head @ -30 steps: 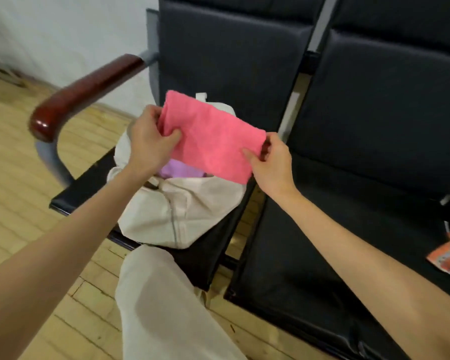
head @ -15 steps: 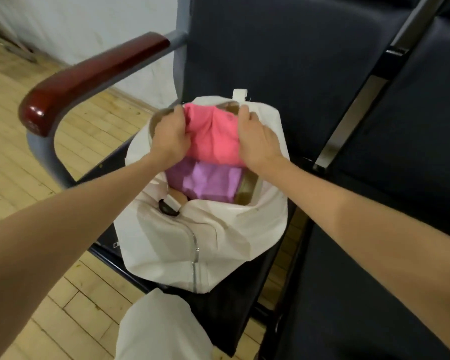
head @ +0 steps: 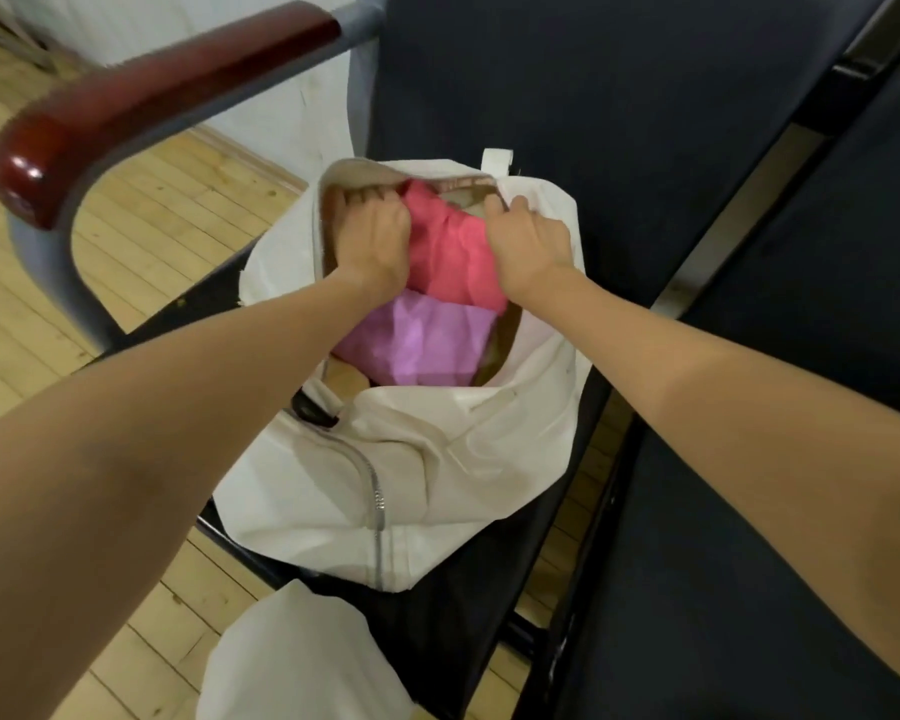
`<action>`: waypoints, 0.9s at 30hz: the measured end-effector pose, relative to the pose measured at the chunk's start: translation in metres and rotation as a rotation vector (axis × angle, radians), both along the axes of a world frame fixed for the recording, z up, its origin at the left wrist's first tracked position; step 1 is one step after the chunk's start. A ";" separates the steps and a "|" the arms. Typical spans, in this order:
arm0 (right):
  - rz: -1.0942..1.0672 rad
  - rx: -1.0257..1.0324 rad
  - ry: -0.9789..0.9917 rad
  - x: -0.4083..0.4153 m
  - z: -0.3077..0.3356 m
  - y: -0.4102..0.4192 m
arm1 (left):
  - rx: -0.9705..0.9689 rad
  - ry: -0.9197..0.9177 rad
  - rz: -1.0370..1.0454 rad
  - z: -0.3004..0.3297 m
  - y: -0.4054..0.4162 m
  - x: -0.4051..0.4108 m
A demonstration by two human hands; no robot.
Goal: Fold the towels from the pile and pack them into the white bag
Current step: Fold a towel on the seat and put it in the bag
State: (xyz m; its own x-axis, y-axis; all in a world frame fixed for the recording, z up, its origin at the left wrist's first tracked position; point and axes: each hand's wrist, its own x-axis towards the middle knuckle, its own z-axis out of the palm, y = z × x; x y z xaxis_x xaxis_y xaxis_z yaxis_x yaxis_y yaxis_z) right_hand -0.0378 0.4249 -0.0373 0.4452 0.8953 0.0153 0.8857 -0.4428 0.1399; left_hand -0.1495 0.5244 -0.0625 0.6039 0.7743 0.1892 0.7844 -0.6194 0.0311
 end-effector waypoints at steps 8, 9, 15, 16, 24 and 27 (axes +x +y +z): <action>0.213 -0.223 0.034 0.006 0.017 -0.039 | -0.161 0.121 -0.017 0.003 -0.034 -0.002; 0.250 -0.229 0.033 0.006 0.021 -0.049 | -0.197 0.098 -0.021 0.006 -0.039 -0.004; 0.347 0.010 -0.027 0.007 0.037 -0.121 | -0.277 -0.021 -0.169 0.037 -0.084 -0.013; 0.320 0.031 -0.022 0.007 0.041 -0.139 | -0.274 -0.037 -0.203 0.043 -0.097 -0.012; -0.084 0.015 0.096 0.031 0.059 -0.304 | -0.231 -0.096 -0.429 0.080 -0.230 0.021; -0.267 0.010 0.155 0.043 0.057 -0.375 | -0.247 -0.070 -0.513 0.080 -0.289 0.044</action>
State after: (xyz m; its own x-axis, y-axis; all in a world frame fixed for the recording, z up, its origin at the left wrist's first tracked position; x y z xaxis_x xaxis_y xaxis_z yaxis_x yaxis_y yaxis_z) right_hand 0.0049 0.0497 0.0198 0.6627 0.7462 -0.0629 0.7480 -0.6637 0.0068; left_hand -0.1057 0.2355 0.0180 0.9067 0.4114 0.0930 0.3758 -0.8881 0.2646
